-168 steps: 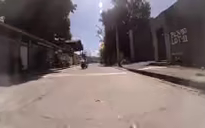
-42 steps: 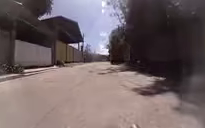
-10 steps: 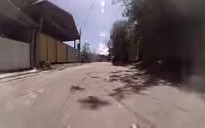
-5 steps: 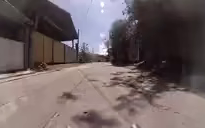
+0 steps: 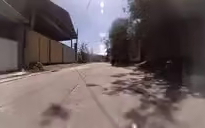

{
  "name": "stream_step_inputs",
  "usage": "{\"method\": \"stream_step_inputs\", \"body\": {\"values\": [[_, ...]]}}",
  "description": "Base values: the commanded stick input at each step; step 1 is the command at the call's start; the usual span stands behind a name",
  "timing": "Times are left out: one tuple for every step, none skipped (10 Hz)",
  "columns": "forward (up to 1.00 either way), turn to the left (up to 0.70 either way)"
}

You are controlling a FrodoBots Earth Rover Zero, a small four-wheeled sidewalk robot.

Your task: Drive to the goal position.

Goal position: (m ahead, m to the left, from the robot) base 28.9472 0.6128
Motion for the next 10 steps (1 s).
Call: {"method": "stream_step_inputs", "body": {"values": [[1.00, 0.00], [1.00, 0.00], [1.00, -0.05], [1.00, -0.24], [1.00, 0.00], [1.00, 0.00], [1.00, 0.00], [1.00, 0.00], [1.00, 0.00], [1.00, 0.00]]}}
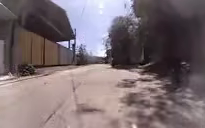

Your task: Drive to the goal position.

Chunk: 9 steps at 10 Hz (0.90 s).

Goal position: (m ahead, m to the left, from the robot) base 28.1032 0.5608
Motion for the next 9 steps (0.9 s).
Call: {"method": "stream_step_inputs", "body": {"values": [[1.00, 0.00], [1.00, 0.00], [1.00, 0.00], [1.00, 0.00], [1.00, 0.00], [1.00, -0.22], [1.00, -0.27], [1.00, -0.06], [1.00, 0.00]]}}
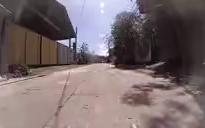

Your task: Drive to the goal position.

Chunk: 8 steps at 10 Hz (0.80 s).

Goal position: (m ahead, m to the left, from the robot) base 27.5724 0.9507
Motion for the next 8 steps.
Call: {"method": "stream_step_inputs", "body": {"values": [[1.00, 0.00], [1.00, 0.00], [1.00, 0.00], [1.00, 0.00], [1.00, 0.00], [1.00, 0.00], [1.00, 0.00], [1.00, 0.00]]}}
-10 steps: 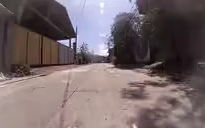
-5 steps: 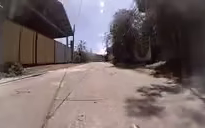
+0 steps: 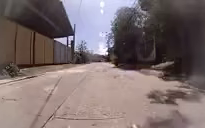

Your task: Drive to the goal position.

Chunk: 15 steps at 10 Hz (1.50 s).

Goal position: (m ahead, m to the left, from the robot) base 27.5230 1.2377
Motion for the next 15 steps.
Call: {"method": "stream_step_inputs", "body": {"values": [[1.00, 0.00], [1.00, 0.00], [1.00, 0.00], [1.00, -0.13], [1.00, -0.21], [1.00, 0.00], [1.00, 0.00], [1.00, 0.00], [1.00, 0.00], [1.00, 0.00], [1.00, 0.00], [1.00, 0.00], [1.00, 0.00], [1.00, 0.00], [1.00, 0.00]]}}
